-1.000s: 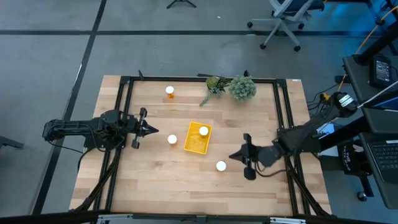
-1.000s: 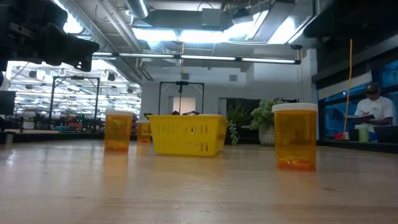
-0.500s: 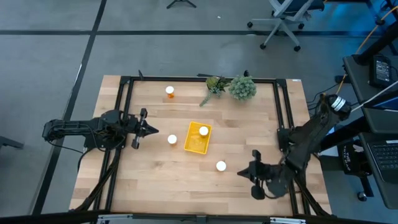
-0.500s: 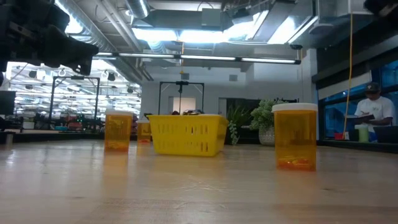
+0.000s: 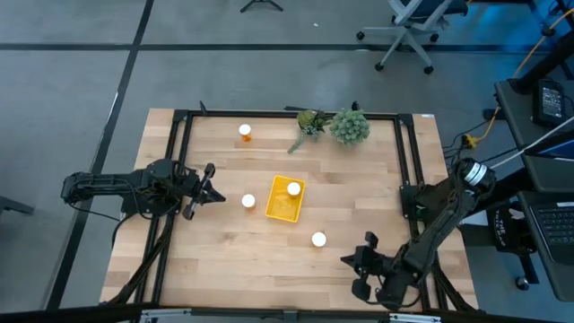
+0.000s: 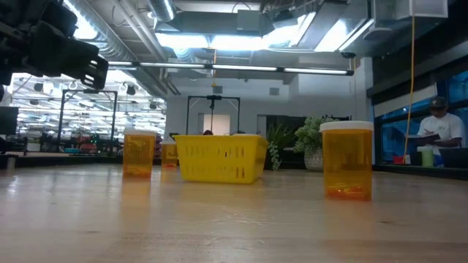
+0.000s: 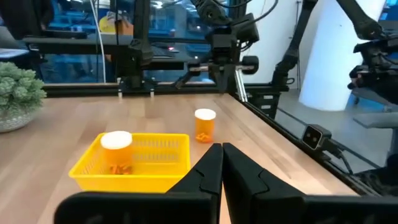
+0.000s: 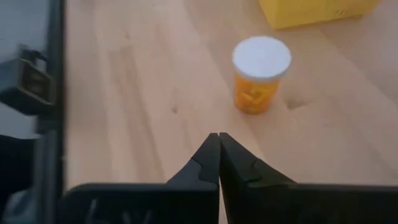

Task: Pick and place pill bottles into a basket
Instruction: Put the orange pill bottle into the yellow bin

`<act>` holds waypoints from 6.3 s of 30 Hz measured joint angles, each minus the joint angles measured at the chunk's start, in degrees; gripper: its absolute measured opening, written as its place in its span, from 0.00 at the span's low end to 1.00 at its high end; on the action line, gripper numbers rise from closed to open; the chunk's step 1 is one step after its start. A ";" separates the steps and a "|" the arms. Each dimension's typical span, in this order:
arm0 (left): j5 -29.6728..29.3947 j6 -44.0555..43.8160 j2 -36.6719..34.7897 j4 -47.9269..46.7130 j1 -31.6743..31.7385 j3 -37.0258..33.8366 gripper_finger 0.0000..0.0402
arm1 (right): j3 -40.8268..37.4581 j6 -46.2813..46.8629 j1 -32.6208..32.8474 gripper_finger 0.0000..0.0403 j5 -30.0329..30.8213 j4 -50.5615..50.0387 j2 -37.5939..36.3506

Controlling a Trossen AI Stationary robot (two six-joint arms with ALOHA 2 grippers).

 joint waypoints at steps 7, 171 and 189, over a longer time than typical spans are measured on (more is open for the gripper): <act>0.01 0.00 0.00 0.02 0.02 0.00 0.03 | 0.00 -3.78 -3.73 0.07 -0.85 0.09 0.71; -3.77 -1.93 0.09 -0.28 0.00 0.00 0.03 | 2.58 -32.13 -13.91 0.49 0.87 23.07 -4.10; -3.90 -1.93 0.09 -0.28 0.03 0.00 0.03 | 2.56 -37.56 -17.58 0.49 0.63 20.33 -5.10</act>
